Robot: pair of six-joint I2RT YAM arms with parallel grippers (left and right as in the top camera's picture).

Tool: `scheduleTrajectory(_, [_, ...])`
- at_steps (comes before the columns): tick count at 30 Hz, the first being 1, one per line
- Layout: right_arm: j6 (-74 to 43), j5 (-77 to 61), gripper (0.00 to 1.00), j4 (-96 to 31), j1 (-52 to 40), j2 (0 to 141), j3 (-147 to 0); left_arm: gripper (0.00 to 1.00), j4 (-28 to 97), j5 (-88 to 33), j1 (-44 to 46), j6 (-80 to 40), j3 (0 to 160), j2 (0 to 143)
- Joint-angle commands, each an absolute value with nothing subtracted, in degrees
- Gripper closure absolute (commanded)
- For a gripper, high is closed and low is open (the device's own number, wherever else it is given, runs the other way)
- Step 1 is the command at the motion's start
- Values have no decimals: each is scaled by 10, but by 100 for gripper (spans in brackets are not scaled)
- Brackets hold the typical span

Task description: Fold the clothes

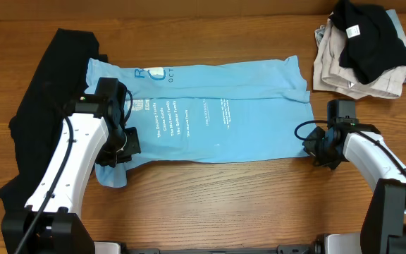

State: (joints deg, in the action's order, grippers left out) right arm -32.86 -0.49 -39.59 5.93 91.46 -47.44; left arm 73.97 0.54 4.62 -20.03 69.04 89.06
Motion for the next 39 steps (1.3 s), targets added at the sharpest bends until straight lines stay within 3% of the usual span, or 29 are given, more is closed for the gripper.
scheduleTrajectory(1, [-331, 11, 83, -389, 61, 917, -471, 96, 741, 50, 44, -215, 701, 891])
scheduleTrajectory(3, [-330, 17, 96, -391, 61, 917, -471, 96, 741, 58, 44, -216, 701, 891])
scheduleTrajectory(23, [-316, -5, 96, -764, 62, 753, -579, 96, 876, 72, 45, -219, 726, 891])
scheduleTrajectory(30, [-311, -28, 96, -782, 62, 702, -590, 96, 880, 78, 46, -219, 771, 891])
scheduleTrajectory(39, [-287, -26, 96, -677, 62, 747, -590, 96, 728, 149, 45, -196, 785, 900])
